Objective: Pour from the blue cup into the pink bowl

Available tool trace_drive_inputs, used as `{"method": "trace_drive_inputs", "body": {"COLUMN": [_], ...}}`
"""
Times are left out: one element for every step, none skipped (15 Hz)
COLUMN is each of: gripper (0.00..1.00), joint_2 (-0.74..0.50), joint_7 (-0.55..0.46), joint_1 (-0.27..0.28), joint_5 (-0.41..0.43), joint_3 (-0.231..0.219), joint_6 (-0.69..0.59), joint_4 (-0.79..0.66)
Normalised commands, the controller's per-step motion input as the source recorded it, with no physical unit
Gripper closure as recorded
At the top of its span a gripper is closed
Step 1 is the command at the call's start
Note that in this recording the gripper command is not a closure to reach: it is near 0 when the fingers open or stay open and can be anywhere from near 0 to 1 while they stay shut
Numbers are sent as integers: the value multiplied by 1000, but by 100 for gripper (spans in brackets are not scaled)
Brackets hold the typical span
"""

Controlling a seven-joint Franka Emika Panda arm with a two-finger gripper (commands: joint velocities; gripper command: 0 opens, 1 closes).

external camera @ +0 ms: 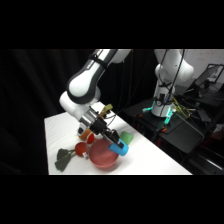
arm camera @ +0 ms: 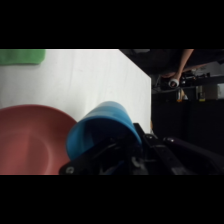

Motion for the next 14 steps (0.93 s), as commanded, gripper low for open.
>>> {"method": "trace_drive_inputs", "body": {"gripper": [13,13,14,14,14,14,14,14,14,14,14,14,15,15], "joint_2": [300,236,170,112,64,31,-7,-84,-158,-317,-480,-556,-662,-717], "joint_7": [138,150,148,140,136,127,113,110,122,170,177,183,171,146], "joint_1": [-9,-8,-8,-8,-7,-4,-1,42,80,164,199,176,138,113], "joint_5": [149,149,144,135,126,119,116,48,-7,-154,-259,-298,-327,-335], "joint_3": [-19,-9,-1,1,-3,-9,-12,-47,-81,-163,-207,-193,-173,-149], "joint_6": [-400,-381,-366,-349,-329,-295,-269,-154,-40,169,319,299,276,300], "joint_4": [436,403,367,328,291,256,213,142,70,-65,-200,-268,-365,-439]}}
